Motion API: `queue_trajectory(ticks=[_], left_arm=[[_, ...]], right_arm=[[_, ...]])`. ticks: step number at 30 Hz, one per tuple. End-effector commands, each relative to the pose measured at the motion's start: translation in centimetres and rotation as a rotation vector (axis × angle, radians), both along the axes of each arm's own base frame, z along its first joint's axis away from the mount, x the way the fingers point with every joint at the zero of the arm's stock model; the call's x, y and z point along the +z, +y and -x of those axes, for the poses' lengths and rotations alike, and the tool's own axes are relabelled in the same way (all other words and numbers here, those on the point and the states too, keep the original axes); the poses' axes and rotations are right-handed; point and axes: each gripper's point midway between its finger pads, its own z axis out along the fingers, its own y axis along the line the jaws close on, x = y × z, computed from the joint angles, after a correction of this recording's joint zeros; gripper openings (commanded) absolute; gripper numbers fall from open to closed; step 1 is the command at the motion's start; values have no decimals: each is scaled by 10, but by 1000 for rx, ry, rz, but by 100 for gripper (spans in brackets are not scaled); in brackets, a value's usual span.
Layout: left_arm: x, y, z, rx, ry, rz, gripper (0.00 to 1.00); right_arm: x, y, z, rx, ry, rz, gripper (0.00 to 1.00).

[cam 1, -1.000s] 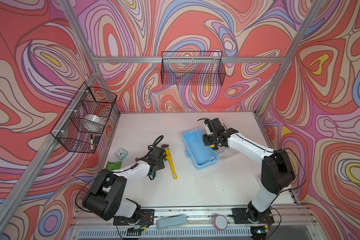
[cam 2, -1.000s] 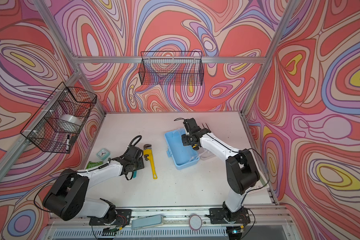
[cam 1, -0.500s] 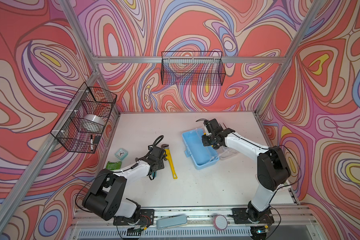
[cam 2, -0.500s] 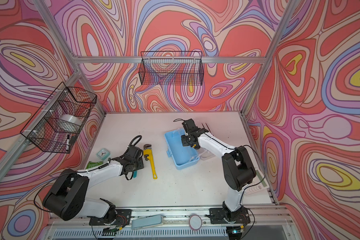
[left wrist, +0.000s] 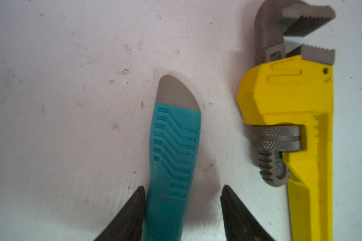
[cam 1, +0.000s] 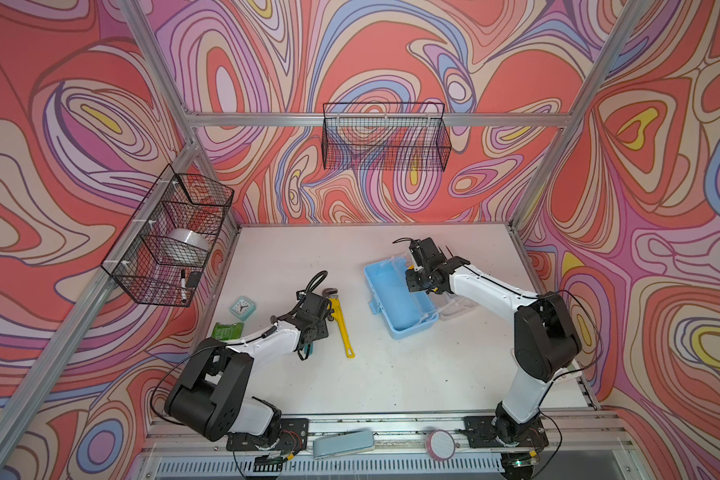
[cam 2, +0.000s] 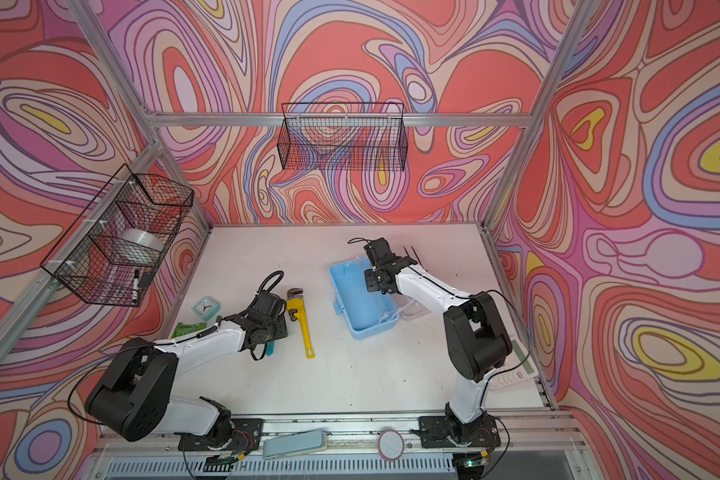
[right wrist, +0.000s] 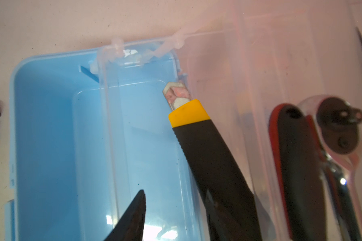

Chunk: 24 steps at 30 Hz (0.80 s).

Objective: Pack the tool kit
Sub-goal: 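Lower the utility knife beside the ratchets while the left gripper grasps the teal knife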

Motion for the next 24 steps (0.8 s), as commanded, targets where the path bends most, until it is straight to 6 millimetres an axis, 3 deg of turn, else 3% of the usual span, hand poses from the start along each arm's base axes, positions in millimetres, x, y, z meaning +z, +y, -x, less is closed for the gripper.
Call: queue_trajectory(ticks=[1, 4, 6, 10, 24], left_arm=[[6, 3, -5, 7, -21, -10, 59], [5, 3, -7, 6, -23, -10, 55], [4, 2, -9, 6, -22, -8, 54], [-3, 1, -10, 8, -4, -8, 53], [-9, 1, -3, 1, 28, -2, 37]], right_arm=[[-2, -2, 5, -7, 26, -11, 48], [2, 1, 5, 2, 17, -33, 50], [19, 4, 7, 12, -17, -61, 50], [29, 1, 9, 9, -37, -69, 51], [39, -1, 11, 11, -56, -73, 51]])
